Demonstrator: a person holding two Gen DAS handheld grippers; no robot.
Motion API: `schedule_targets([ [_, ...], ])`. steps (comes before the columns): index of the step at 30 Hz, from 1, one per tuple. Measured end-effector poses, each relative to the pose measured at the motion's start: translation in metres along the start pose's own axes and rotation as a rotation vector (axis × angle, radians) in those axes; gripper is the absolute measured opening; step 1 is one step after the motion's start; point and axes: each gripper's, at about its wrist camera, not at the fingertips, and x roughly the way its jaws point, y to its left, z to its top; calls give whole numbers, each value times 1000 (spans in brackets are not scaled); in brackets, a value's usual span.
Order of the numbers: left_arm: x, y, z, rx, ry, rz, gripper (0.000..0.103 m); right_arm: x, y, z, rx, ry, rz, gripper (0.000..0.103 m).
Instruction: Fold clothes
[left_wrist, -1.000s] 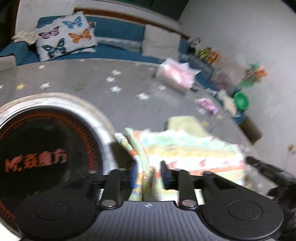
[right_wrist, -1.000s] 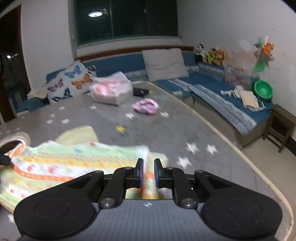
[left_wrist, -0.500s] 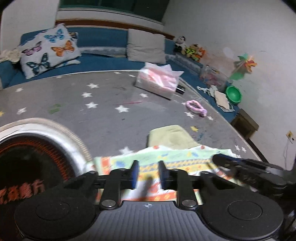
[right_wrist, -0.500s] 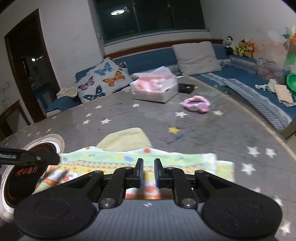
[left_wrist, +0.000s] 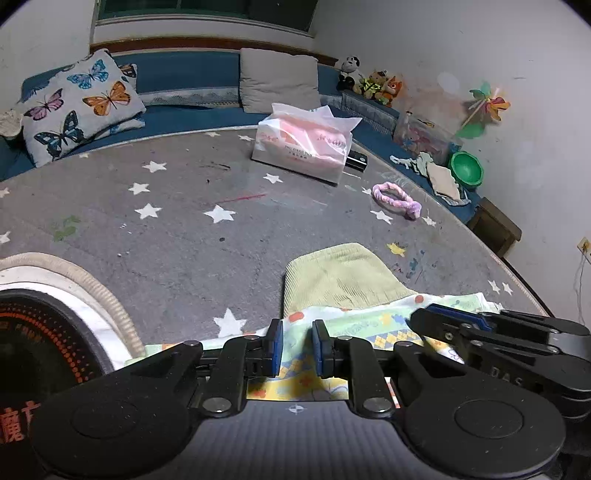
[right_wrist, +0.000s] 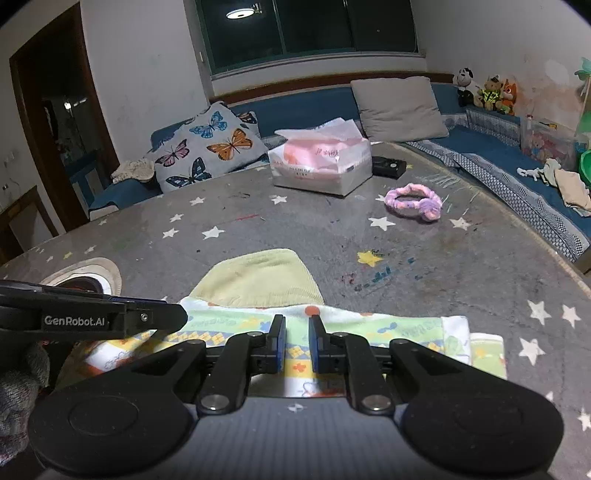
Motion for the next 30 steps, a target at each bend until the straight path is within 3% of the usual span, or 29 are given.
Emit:
schedule_targets([
  [1,-3,-1,-1,3,0,7,24,-5,1,-1,1,-3,7,17],
  [3,-11,-4,-4,14,-7,15,44,-16,7,-5,-16,-5,25,31],
  [4,-16,-5,-7,22,-15,24,48,-21,9,-7,-26,-6,34,38],
  [7,-31,-9,-16,43,-34,48,59,-37,22,-17,-82,-11,53,43],
  [8,-38,-9,-19,47,-40,59,68,-43,27,-23,-108,-16,50,51],
  [12,-62,-5,-36,57,-71,116,92,-64,42,-43,-168,-37,31,56],
  [14,-73,0,-47,58,-81,139,94,-72,45,-52,-173,-44,26,62],
  [24,-86,10,-101,98,-68,232,102,-91,46,-86,-148,-58,-4,63],
  [28,-91,18,-108,64,-70,229,103,-97,35,-86,-100,-83,-32,66],
  [30,-95,21,-110,47,-76,229,103,-92,25,-89,-72,-51,-50,69],
])
